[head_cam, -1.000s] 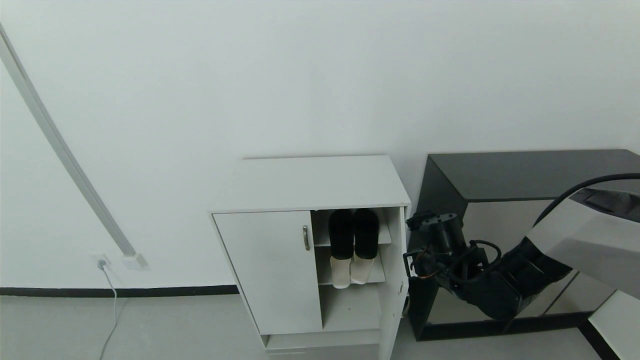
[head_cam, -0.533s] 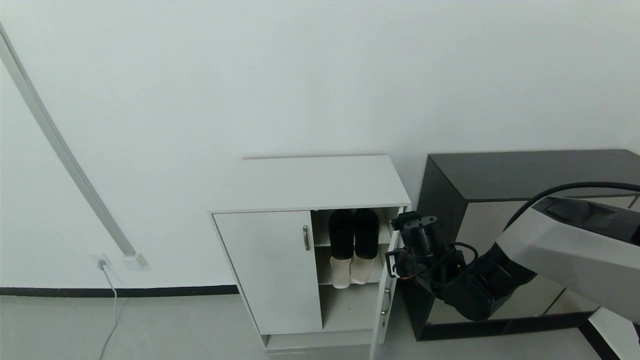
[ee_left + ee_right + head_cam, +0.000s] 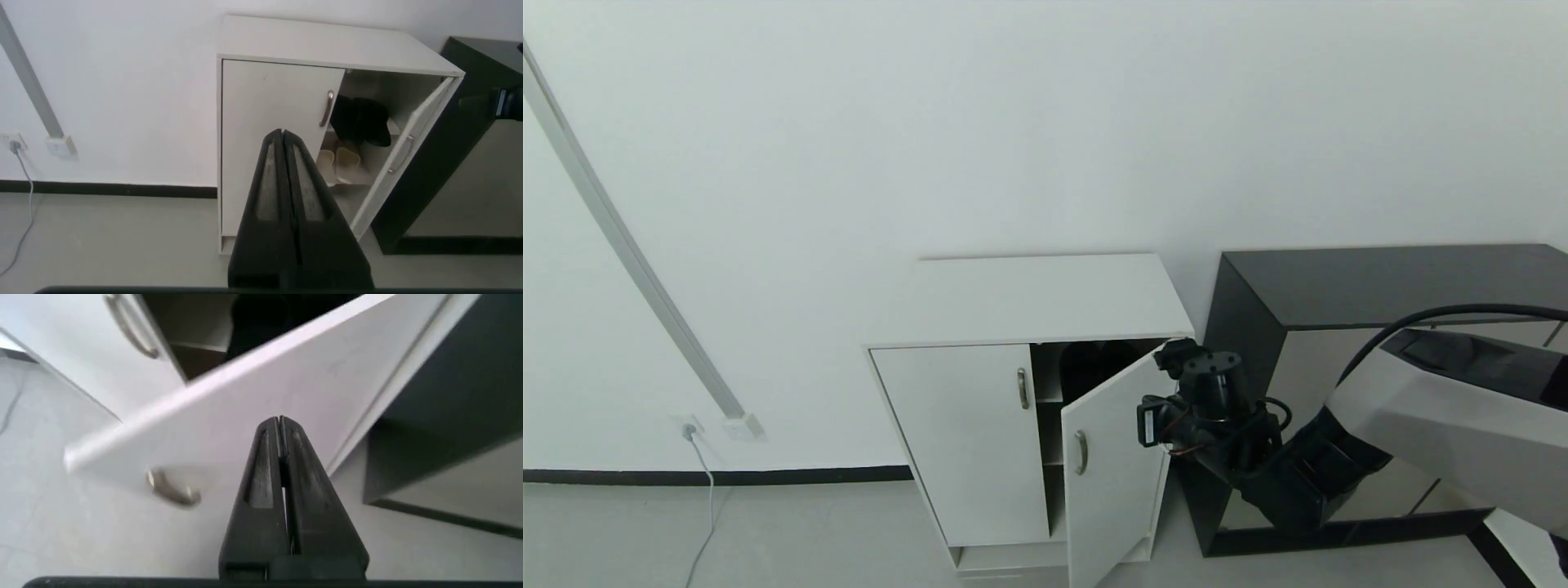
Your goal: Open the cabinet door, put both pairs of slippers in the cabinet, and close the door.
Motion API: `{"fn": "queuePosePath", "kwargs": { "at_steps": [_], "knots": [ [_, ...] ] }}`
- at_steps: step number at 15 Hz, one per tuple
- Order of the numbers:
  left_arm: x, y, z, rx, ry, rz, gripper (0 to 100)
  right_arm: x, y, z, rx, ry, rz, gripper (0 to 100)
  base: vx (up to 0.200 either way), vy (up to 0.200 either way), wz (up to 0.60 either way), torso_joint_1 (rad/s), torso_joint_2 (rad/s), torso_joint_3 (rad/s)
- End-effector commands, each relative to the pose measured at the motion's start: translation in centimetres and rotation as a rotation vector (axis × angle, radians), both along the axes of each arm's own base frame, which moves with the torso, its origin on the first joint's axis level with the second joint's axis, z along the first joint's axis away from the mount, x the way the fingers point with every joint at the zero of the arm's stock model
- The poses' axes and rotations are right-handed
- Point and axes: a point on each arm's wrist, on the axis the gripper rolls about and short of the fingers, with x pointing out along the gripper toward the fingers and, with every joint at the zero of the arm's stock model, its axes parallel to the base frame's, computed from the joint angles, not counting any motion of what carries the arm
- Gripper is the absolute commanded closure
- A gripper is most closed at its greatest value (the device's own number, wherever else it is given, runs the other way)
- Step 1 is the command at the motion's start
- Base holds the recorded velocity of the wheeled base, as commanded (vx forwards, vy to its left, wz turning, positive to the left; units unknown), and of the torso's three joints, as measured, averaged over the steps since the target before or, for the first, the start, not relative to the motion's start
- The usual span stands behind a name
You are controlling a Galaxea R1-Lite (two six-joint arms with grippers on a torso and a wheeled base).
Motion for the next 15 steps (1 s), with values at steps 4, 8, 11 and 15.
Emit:
{"fn": "queuePosePath", "kwargs": {
  "at_steps": [4, 8, 11, 15],
  "knots": [
    [0.0, 0.0, 0.0, 0.000, 0.001, 0.001, 100, -2.4, -1.2, 0.2, 0.060, -0.018, 0.136, 100, 0.000, 0.000, 0.00, 0.000, 0.00, 0.000],
    [0.0, 0.0, 0.0, 0.001, 0.001, 0.001, 100, -3.9, -1.9, -0.7, 0.088, -0.019, 0.224, 100, 0.000, 0.000, 0.00, 0.000, 0.00, 0.000],
    [0.0, 0.0, 0.0, 0.001, 0.001, -0.001, 100, -5.1, -2.1, -1.9, 0.069, 0.025, 0.254, 100, 0.133, 0.000, 0.00, 0.000, 0.00, 0.002],
    [0.0, 0.0, 0.0, 0.001, 0.001, -0.001, 100, -5.1, -1.7, -2.5, 0.062, 0.037, 0.263, 100, 0.200, 0.000, 0.00, 0.002, 0.00, 0.002]
  ]
}}
